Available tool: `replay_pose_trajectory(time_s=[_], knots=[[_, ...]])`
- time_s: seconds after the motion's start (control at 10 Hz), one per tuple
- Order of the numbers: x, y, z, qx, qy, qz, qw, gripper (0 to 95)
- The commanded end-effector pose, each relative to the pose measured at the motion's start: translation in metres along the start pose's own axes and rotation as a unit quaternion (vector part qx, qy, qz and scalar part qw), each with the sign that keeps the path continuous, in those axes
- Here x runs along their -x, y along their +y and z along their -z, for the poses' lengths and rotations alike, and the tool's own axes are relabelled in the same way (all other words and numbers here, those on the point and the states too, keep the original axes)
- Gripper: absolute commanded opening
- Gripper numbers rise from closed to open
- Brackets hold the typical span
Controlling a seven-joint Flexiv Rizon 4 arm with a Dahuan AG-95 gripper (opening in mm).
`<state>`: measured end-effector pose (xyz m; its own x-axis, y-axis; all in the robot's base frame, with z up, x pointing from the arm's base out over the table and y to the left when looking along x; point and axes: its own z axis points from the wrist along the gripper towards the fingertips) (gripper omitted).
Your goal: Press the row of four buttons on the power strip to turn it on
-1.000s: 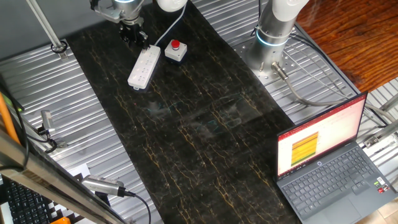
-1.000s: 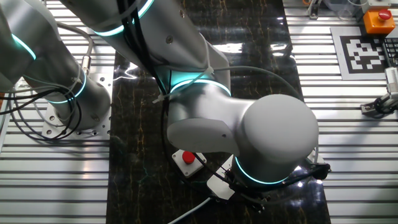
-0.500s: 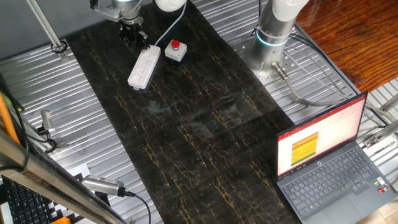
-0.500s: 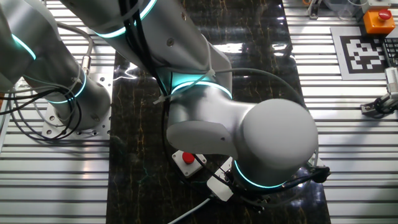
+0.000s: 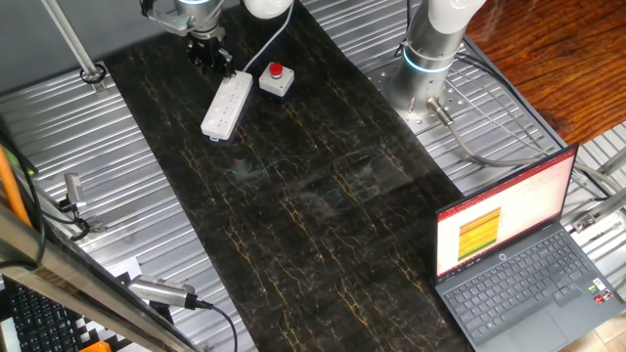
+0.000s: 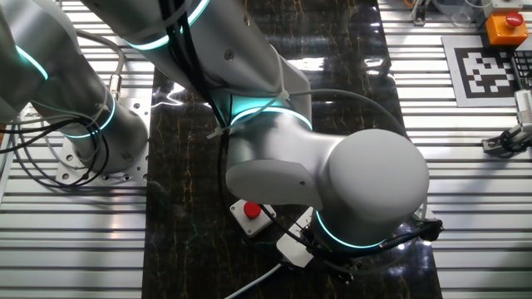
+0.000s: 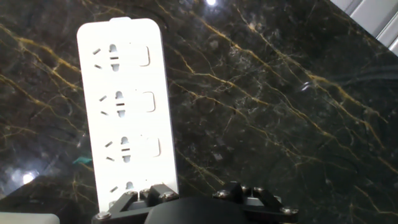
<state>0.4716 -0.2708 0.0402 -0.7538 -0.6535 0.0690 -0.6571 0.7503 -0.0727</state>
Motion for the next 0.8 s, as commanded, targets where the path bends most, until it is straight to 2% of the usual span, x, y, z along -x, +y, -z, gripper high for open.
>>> replay_pose_trajectory(time_s=[0.1,0.6,0.8], knots=[[0.0,0.0,-0.002,-0.001,0.0,0.001,1.0,57.0],[0.001,0.001,-0.008,-0.001,0.001,0.003,1.0,57.0],[0.003,0.0,-0.016,-0.003,0.0,0.003,1.0,57.0]])
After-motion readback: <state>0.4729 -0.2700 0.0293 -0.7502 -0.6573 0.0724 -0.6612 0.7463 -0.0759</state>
